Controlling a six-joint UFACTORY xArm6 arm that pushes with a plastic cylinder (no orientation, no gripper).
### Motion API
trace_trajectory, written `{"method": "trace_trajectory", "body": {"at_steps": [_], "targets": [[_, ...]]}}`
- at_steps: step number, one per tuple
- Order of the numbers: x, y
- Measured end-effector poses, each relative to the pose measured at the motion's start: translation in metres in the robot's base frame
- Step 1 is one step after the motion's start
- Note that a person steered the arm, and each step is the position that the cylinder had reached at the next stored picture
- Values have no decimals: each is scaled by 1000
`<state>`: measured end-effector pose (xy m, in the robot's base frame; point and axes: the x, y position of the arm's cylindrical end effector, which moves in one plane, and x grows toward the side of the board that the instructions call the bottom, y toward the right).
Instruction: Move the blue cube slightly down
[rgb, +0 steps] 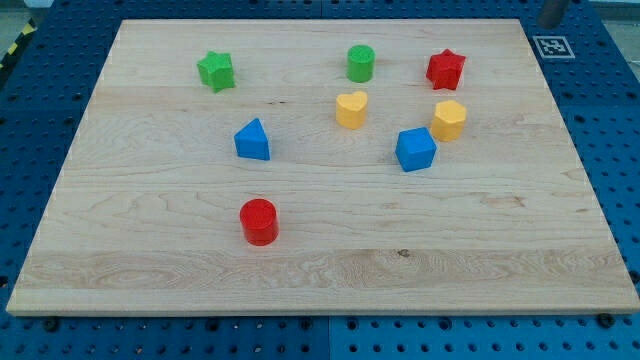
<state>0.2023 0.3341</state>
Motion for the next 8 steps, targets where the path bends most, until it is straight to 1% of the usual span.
{"method": "trace_trajectory", "body": {"at_steps": [2, 3, 4, 5, 6, 7, 8], "targets": [[1, 0], [38, -1], [114, 5], [123, 5], [124, 5], [144, 5], [167, -27]]}}
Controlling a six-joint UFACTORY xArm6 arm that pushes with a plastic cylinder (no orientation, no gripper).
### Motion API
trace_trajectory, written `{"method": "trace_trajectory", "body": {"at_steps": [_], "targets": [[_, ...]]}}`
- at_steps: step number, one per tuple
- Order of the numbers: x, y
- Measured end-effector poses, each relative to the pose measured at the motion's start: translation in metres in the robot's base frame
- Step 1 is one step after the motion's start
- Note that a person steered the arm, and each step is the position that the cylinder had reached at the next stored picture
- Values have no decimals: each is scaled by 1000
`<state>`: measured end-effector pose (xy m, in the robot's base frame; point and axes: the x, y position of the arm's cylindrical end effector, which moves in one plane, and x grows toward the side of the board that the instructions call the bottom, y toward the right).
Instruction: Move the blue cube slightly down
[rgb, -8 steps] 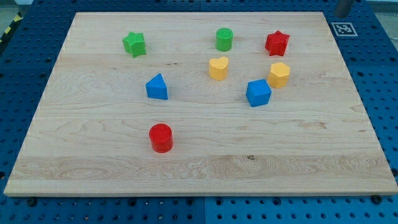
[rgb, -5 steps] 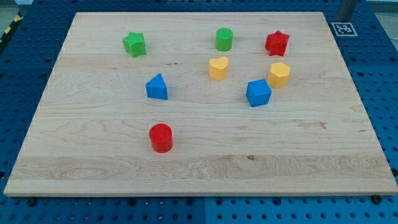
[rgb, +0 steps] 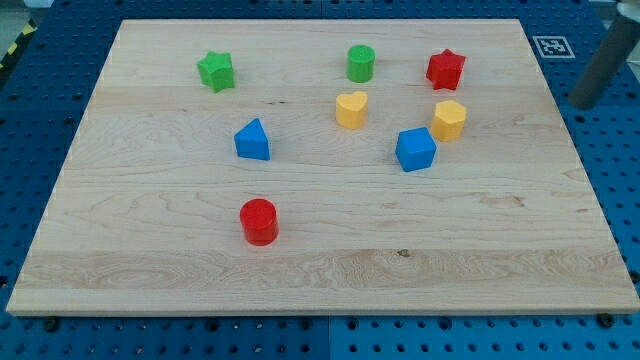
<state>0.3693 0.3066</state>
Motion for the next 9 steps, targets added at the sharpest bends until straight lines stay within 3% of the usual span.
{"method": "trace_trajectory", "body": {"at_steps": [2, 6, 9], "targets": [[29, -73], [47, -222], [120, -208]]}}
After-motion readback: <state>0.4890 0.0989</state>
